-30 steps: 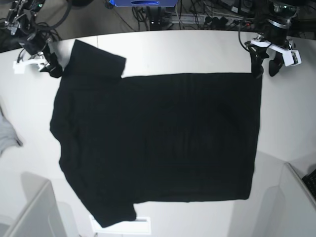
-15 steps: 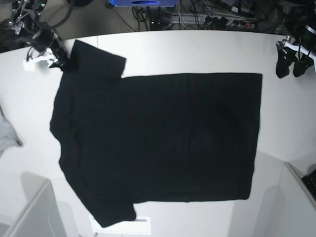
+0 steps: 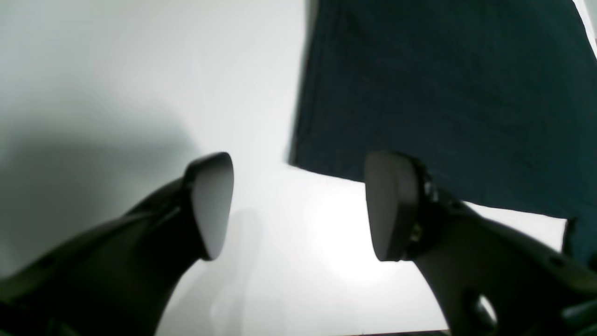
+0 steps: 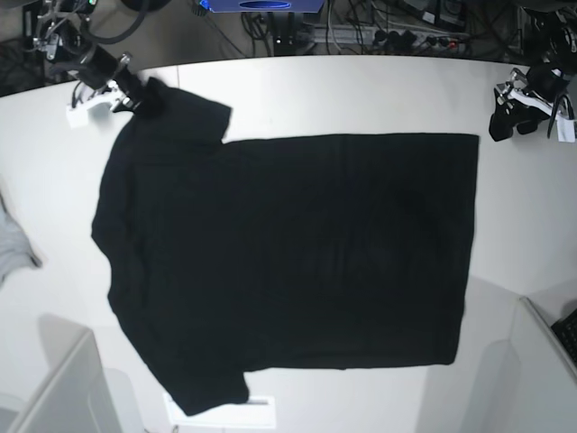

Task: Fold the T-shirt properly
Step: 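Move both grippers down to the shirt's shoulder corners, then grasp the shoulder corners with both grippers and pull them apart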

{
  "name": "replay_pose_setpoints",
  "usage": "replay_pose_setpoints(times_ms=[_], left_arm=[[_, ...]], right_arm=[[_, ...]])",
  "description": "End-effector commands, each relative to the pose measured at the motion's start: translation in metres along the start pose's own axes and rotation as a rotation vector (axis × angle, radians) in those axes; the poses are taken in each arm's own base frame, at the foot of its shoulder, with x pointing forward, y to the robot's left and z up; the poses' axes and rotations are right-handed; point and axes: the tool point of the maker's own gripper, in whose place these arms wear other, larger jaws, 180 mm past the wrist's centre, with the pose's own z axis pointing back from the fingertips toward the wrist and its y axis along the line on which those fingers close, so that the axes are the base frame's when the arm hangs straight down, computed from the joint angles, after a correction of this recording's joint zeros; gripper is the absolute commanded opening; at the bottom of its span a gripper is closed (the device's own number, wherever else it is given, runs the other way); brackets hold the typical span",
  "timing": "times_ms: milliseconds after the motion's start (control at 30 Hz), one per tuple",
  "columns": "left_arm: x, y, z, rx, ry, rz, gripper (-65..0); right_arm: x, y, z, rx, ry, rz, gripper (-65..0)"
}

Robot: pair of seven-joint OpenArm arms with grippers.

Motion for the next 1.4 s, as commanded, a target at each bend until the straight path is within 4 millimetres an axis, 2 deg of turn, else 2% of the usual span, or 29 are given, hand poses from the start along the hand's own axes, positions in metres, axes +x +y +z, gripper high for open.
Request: replay_pose_setpoints(times_ms=[0, 100, 200, 300, 500, 700, 900, 967, 1067, 1167, 1367], left_arm=[[0.010, -0.003, -0.001, -0.019, -0.027, -0.016, -22.2], [0.005, -0.002, -0.011, -0.035, -0.015, 0.015, -22.2], [-0.005, -0.002, -0.026, -0.056, 0.014, 0.060, -22.2], [-0.013, -0.001, -0.038, -0.072, 0.036, 0.097, -22.2], [-0.024, 0.006, -0.058, -0.082, 0.051, 0.198, -22.5], [-0.034, -0.011, -0.087, -0.142, 0.105, 0.235, -22.7], [-0.041, -0.013, -0.103, -0.137, 0.123, 0.332, -23.4], [-0.041, -0.015, -0.105, -0.140, 0.125, 0.339, -27.8], [-0.042, -0.016, -0.105, -0.141, 0.125, 0.340, -48.2], [-0.040, -0.016, -0.105, -0.141, 0.123, 0.337, -65.0], [-0.050, -0.024, -0.107, -0.155, 0.168, 0.307, -65.0]], right_arm=[[-0.003, -0.006, 0.003, -0.033, 0.021, 0.006, -46.7], [0.000, -0.008, 0.002, -0.035, 0.008, 0.001, -52.8], [0.002, -0.014, -0.001, -0.042, 0.008, -0.023, -65.0], [-0.001, -0.021, -0.003, -0.052, 0.019, -0.043, -65.0], [-0.001, -0.021, -0.003, -0.053, 0.019, -0.044, -65.0], [0.001, -0.020, -0.002, -0.051, 0.015, -0.039, -65.0], [0.001, -0.020, -0.002, -0.051, 0.015, -0.039, -65.0], [0.001, -0.019, -0.003, -0.050, 0.014, -0.038, -65.0], [0.005, -0.017, -0.004, -0.044, 0.007, -0.034, -65.0], [0.008, -0.013, -0.004, -0.039, 0.001, -0.023, -65.0], [0.021, 0.006, 0.005, -0.051, -0.034, 0.098, -65.0]])
